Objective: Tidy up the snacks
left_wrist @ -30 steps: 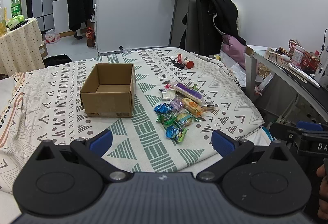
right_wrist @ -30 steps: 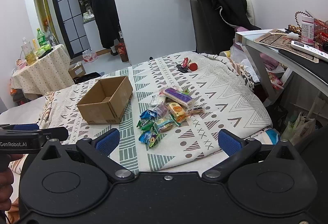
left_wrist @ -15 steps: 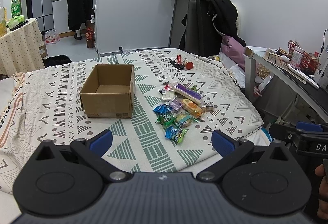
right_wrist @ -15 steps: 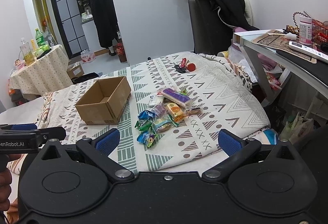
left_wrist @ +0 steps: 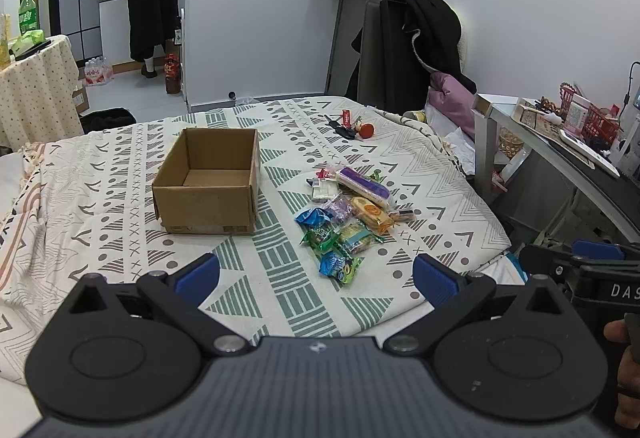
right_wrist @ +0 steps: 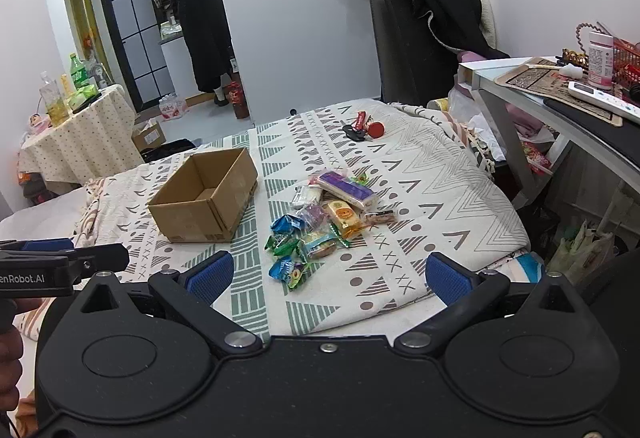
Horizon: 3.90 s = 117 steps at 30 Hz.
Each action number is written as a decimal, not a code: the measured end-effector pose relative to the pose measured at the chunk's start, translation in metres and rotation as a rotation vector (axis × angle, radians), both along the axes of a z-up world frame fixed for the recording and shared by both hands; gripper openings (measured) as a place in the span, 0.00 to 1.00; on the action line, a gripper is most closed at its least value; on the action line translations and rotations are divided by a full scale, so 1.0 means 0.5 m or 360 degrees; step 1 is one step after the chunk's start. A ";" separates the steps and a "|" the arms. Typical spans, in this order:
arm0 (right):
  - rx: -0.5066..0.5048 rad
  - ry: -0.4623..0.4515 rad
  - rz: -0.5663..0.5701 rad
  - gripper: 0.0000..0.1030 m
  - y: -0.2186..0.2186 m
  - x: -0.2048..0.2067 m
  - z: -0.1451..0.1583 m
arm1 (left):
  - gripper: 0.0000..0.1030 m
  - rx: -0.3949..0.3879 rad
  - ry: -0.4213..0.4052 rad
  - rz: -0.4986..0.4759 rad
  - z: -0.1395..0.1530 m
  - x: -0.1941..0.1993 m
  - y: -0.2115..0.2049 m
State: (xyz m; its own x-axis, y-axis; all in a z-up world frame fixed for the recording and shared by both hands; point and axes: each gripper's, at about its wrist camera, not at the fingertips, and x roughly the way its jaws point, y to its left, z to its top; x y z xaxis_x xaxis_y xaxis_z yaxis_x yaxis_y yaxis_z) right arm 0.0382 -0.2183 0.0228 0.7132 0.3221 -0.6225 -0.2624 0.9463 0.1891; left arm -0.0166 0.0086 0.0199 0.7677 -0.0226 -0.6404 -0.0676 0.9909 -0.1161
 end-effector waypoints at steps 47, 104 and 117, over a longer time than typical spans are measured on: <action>0.0124 0.0485 0.0038 0.85 -0.030 0.286 -0.140 | 0.87 -0.0233 0.0535 -0.0019 -0.179 0.330 -0.018; 0.0113 0.0923 -0.0096 0.51 0.001 0.615 -0.408 | 0.26 -0.0217 0.1047 0.0266 -0.401 0.524 0.087; -0.0096 0.0859 -0.0144 0.27 0.046 0.632 -0.416 | 0.26 -0.0209 0.0939 0.0442 -0.375 0.506 0.157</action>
